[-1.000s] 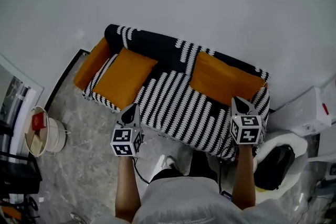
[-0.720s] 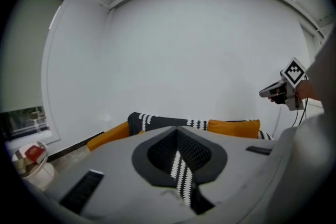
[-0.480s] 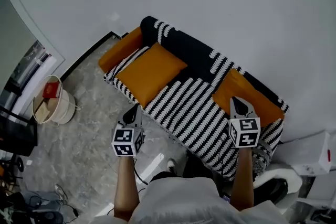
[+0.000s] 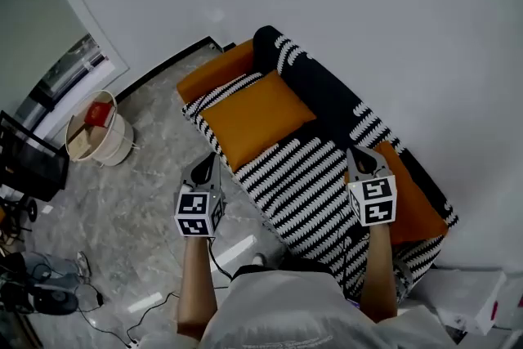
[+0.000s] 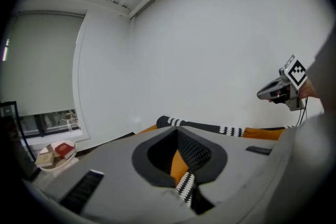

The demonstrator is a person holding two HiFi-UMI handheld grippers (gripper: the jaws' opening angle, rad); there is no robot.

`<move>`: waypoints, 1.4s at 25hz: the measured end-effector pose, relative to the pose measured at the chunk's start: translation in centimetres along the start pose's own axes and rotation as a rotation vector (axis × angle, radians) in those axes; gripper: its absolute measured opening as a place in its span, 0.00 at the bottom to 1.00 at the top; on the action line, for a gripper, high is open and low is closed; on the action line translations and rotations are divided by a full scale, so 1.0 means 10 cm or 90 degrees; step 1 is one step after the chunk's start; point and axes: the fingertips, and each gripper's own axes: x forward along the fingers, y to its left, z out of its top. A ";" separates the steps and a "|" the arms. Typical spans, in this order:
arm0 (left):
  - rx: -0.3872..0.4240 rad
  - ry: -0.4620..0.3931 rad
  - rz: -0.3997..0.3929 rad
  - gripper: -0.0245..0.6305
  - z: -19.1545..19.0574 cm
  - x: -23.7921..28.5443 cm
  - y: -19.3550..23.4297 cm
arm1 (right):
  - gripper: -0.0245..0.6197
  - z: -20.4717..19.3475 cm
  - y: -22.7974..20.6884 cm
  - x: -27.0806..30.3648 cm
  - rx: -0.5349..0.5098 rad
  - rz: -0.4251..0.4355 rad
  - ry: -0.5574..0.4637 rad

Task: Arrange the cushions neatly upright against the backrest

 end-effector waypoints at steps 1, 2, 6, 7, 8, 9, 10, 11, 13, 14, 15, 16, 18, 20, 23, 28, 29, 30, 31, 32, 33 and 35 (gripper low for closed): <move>0.000 -0.001 0.008 0.04 0.02 0.04 0.00 | 0.04 0.01 -0.05 0.08 -0.010 0.008 0.001; 0.000 -0.001 0.018 0.04 0.02 0.06 0.00 | 0.04 0.01 -0.08 0.16 -0.017 0.017 0.002; -0.008 0.012 0.052 0.04 -0.09 0.13 0.04 | 0.04 -0.01 -0.16 0.40 -0.035 0.043 0.000; -0.008 0.018 0.057 0.04 -0.14 0.16 0.03 | 0.04 -0.03 -0.19 0.45 -0.039 0.047 0.000; -0.008 0.025 0.060 0.04 -0.18 0.18 0.03 | 0.04 -0.04 -0.22 0.50 -0.041 0.051 0.001; -0.007 0.030 0.063 0.04 -0.21 0.21 0.02 | 0.04 -0.05 -0.25 0.56 -0.042 0.055 0.002; -0.005 0.036 0.066 0.04 -0.24 0.23 0.02 | 0.04 -0.05 -0.27 0.62 -0.042 0.059 0.004; 0.000 0.042 0.068 0.04 -0.28 0.26 0.02 | 0.04 -0.06 -0.29 0.67 -0.043 0.063 0.007; 0.011 0.057 0.069 0.04 -0.36 0.32 0.05 | 0.04 -0.07 -0.32 0.79 -0.043 0.069 0.012; 0.011 0.064 0.069 0.04 -0.40 0.35 0.07 | 0.04 -0.08 -0.32 0.85 -0.042 0.073 0.014; 0.009 0.070 0.069 0.04 -0.46 0.39 0.10 | 0.04 -0.09 -0.32 0.92 -0.041 0.076 0.016; 0.005 0.077 0.070 0.04 -0.52 0.43 0.12 | 0.04 -0.11 -0.33 1.00 -0.040 0.080 0.019; -0.004 0.091 0.071 0.04 -0.64 0.54 0.16 | 0.04 -0.15 -0.33 1.16 -0.036 0.089 0.026; -0.011 0.103 0.070 0.04 -0.74 0.70 0.21 | 0.04 -0.15 -0.34 1.35 -0.033 0.100 0.037; -0.022 0.115 0.064 0.04 -0.82 0.91 0.38 | 0.04 -0.03 -0.30 1.63 -0.056 0.111 0.052; -0.048 0.136 0.063 0.04 -1.03 1.22 0.72 | 0.04 0.09 -0.23 2.09 -0.065 0.119 0.075; -0.051 0.142 0.062 0.04 -1.08 1.28 0.77 | 0.04 0.08 -0.22 2.19 -0.065 0.121 0.082; -0.054 0.150 0.059 0.04 -1.13 1.35 0.83 | 0.04 0.08 -0.21 2.29 -0.066 0.123 0.090; -0.056 0.159 0.056 0.04 -1.18 1.41 0.88 | 0.04 0.08 -0.20 2.39 -0.069 0.125 0.098; -0.059 0.168 0.053 0.04 -1.23 1.48 0.93 | 0.04 0.08 -0.19 2.49 -0.073 0.126 0.107; -0.064 0.176 0.051 0.04 -1.27 1.54 0.97 | 0.04 0.06 -0.19 2.60 -0.077 0.128 0.117; -0.078 0.187 0.050 0.04 -1.35 1.69 1.05 | 0.04 0.03 -0.23 2.83 -0.078 0.132 0.134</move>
